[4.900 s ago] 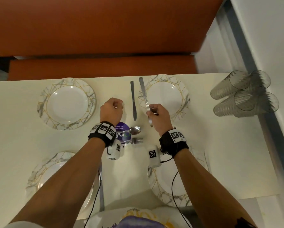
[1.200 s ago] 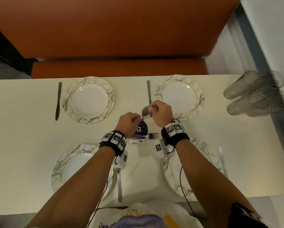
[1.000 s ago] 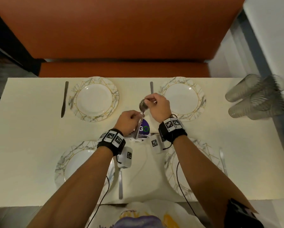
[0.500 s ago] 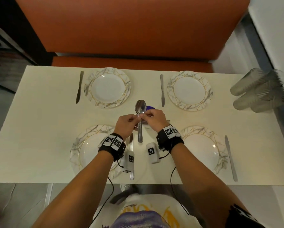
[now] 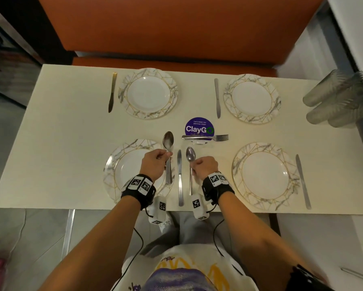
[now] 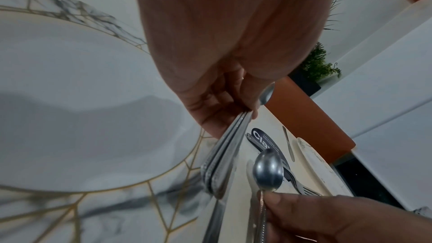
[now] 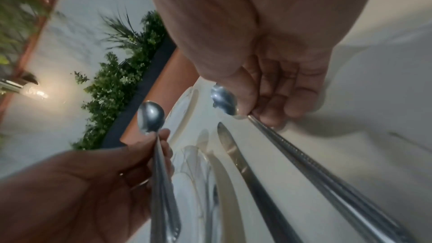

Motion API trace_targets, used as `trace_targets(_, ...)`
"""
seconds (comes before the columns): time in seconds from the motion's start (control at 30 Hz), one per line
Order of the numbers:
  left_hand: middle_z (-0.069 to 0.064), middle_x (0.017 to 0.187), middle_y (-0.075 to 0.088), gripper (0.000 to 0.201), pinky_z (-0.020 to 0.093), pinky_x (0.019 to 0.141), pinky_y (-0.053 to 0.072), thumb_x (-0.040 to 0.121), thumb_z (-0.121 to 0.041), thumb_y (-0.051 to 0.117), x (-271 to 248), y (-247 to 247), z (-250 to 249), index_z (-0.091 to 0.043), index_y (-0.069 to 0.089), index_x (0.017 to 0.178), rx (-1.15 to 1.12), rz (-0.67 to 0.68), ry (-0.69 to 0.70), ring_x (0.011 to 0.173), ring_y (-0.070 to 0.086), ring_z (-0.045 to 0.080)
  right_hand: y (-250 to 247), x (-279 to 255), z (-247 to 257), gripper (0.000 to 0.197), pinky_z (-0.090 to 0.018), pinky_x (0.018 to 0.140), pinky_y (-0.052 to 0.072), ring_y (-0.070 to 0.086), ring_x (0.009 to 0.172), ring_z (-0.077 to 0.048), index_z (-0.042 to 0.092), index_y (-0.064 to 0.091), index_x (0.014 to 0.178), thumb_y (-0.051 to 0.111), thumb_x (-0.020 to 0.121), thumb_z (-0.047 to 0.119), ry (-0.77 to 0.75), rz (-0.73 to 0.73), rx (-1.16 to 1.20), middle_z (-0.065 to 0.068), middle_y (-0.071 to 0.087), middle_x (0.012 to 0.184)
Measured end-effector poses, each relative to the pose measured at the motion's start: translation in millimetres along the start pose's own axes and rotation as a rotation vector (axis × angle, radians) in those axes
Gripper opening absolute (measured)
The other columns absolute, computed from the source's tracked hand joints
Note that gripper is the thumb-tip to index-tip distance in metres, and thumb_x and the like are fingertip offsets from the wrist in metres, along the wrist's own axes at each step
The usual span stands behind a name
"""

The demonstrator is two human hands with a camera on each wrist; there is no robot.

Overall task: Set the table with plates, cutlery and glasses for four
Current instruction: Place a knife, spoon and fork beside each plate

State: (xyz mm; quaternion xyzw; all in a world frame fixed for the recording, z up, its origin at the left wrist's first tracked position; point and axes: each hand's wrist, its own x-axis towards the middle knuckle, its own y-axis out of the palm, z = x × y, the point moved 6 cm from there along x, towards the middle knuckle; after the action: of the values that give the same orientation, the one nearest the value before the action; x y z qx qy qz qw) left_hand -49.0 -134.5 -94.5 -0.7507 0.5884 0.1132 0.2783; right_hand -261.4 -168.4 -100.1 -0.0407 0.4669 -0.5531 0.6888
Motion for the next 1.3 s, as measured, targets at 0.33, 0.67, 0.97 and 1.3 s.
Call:
trace_targets(0.33,0.007,0.097,0.077,0.019,0.040,0.084,0.064,0.099,-0.026,0.069,-6,-3,7,-0.010,0.076,0.107,-0.046,0.004,0.008,0.094,0.074,0.028,5,-12,-6,0.017,-0.014,0.054,0.035,0.053,0.061,-0.006,0.010,0.079,0.083,0.070,0.089,0.023,-0.022,-0.118,-0.143,-0.002,0.075,0.085)
trace_targets(0.67,0.009,0.099,0.077,0.022,0.031,0.077,0.062,0.100,-0.026,0.067,-8,-4,6,-0.008,0.076,0.109,-0.037,0.008,0.025,0.094,0.074,0.028,12,-16,-9,0.010,-0.010,0.064,0.040,0.063,0.076,-0.012,0.012,0.079,0.086,0.073,0.087,0.019,-0.051,-0.112,-0.122,-0.002,0.076,0.091)
trace_targets(0.97,0.009,0.099,0.077,0.019,0.043,0.090,0.062,0.100,-0.023,0.068,-6,-3,8,-0.008,0.077,0.108,-0.066,0.021,-0.001,0.096,0.074,0.029,14,-21,-16,0.011,0.000,0.049,0.028,0.053,0.060,-0.001,0.012,0.080,0.080,0.073,0.087,0.018,-0.049,-0.127,-0.130,0.000,0.075,0.082)
trace_targets(1.3,0.007,0.094,0.078,0.018,0.040,0.086,0.064,0.095,-0.027,0.074,-8,6,5,-0.010,0.077,0.102,-0.026,0.076,0.012,0.091,0.076,0.027,-2,-29,-11,0.011,-0.013,0.059,0.038,0.055,0.064,-0.007,0.012,0.075,0.083,0.066,0.089,0.015,-0.112,-0.174,-0.055,0.002,0.068,0.077)
